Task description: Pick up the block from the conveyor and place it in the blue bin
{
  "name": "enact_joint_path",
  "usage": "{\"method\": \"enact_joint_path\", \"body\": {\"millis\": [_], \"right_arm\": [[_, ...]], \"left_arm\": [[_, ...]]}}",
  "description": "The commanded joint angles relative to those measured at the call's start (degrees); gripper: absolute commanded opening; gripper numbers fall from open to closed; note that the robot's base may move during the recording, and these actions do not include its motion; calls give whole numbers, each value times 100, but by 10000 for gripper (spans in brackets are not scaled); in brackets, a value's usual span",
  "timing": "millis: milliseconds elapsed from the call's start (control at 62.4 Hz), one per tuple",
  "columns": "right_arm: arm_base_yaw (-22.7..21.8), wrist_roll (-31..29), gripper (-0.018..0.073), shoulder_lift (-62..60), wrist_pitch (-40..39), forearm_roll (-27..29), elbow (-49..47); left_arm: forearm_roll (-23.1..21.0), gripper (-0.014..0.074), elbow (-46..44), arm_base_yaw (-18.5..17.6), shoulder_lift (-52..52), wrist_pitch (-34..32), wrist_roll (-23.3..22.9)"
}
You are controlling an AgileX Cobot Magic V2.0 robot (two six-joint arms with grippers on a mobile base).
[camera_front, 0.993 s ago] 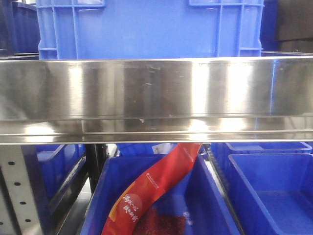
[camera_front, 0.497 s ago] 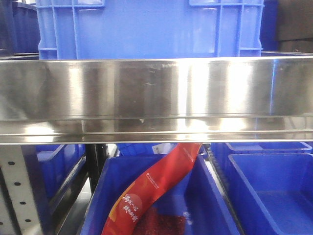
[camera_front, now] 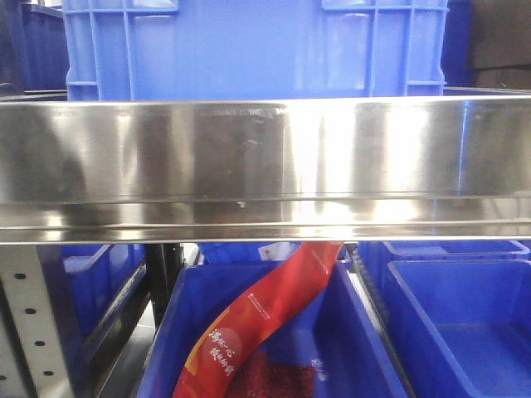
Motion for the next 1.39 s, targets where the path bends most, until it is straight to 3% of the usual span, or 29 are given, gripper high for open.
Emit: {"method": "enact_joint_path", "body": {"millis": [0,176,337,545,657,817,929,1154,1378], "right_arm": [[11,22,-162,-23,-115,2,2],[11,22,-162,-23,-115,2,2],[11,22,-162,-23,-115,2,2],[11,22,-162,-23,-115,2,2],[11,22,-162,-23,-115,2,2],[11,22,-162,-23,-115,2,2],[11,22,-162,-23,-115,2,2],[11,22,-162,-23,-115,2,2],[11,22,-162,-23,-115,2,2]], "left_arm": [[109,-111,459,11,-358,-94,90],[147,-111,1145,11,-798,-105,-48],[632,-111,1366,247,-846,-31,-1030],[647,-111,1366,689,-846,-96,-1016],[647,-111,1366,649,-846,-96,-1016],[624,-111,1366,263,-846,-109,-811],[232,-111,1366,80,-846,-109,-515],[94,-111,1366,102,-846,-109,-515],[94,-111,1366,349,-846,-109,-515]]}}
